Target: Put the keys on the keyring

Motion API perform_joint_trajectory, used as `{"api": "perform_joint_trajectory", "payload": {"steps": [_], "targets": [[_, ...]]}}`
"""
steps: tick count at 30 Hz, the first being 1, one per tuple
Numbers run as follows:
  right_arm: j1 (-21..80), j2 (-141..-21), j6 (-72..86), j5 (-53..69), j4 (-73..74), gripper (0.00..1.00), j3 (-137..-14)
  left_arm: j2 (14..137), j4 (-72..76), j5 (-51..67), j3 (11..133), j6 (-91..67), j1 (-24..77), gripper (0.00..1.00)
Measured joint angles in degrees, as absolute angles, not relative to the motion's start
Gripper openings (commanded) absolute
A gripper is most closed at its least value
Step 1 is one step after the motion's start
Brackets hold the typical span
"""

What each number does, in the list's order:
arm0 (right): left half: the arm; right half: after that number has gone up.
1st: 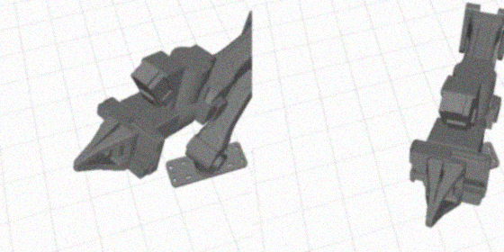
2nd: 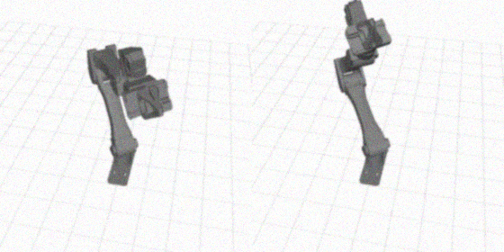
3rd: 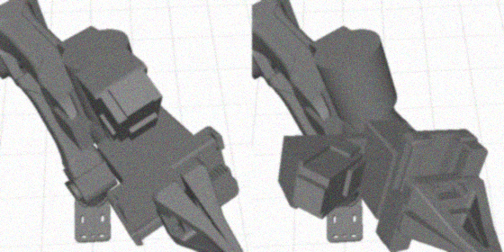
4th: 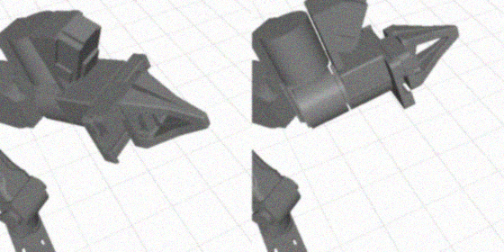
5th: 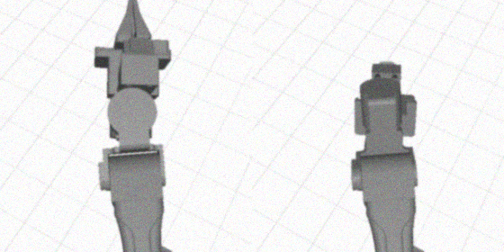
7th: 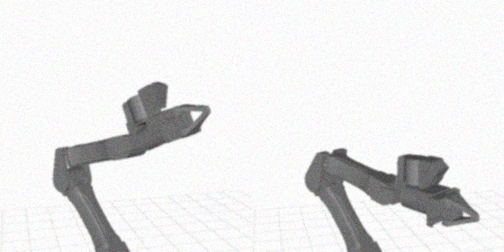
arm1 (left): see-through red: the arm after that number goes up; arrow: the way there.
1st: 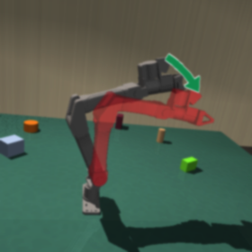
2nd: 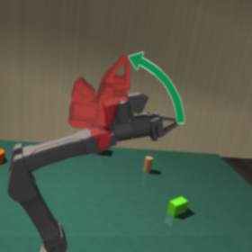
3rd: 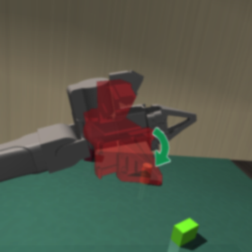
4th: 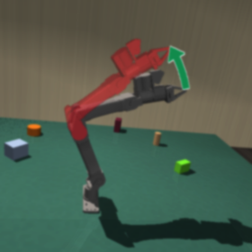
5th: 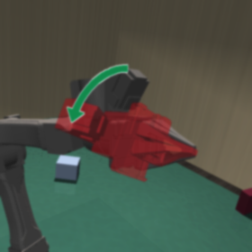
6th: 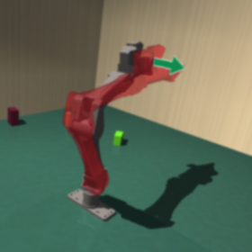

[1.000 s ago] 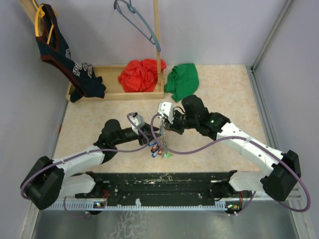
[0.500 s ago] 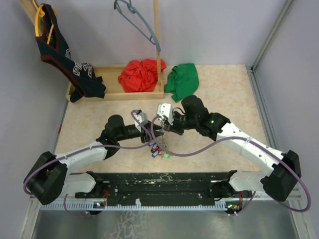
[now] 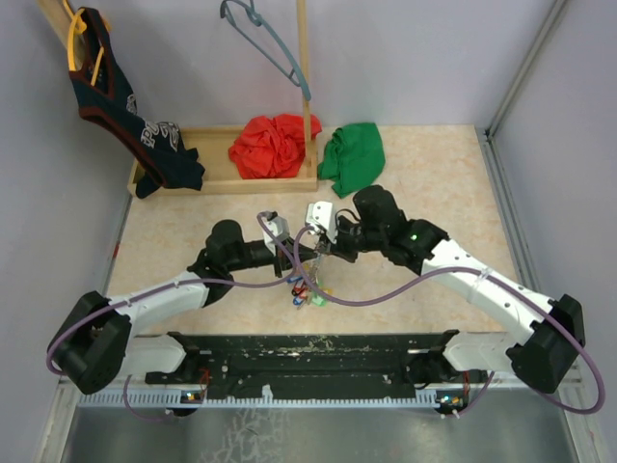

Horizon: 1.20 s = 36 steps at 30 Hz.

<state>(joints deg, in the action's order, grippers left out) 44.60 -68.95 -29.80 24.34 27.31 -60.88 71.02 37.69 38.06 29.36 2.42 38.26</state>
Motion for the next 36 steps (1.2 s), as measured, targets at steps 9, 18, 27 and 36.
{"api": "perform_joint_trajectory", "payload": {"steps": [9, 18, 27, 36], "targets": [[45.0, -65.3, -26.9, 17.6, 28.2, 0.00, -58.3, 70.3, 38.2, 37.7, 29.4, 2.5, 38.5, 0.00], [43.9, -63.8, -21.8, 17.2, 26.2, 0.00, -53.6, 70.0, 38.6, 37.2, 28.3, 2.3, 38.9, 0.00], [43.7, -64.4, -18.4, 16.8, 23.3, 0.25, -53.1, 68.7, 38.6, 34.2, 27.6, 2.2, 38.9, 0.00], [42.6, -55.0, -15.5, 7.5, 19.6, 0.54, -48.7, 67.4, 34.1, 24.3, 28.5, 3.4, 38.5, 0.00]]}}
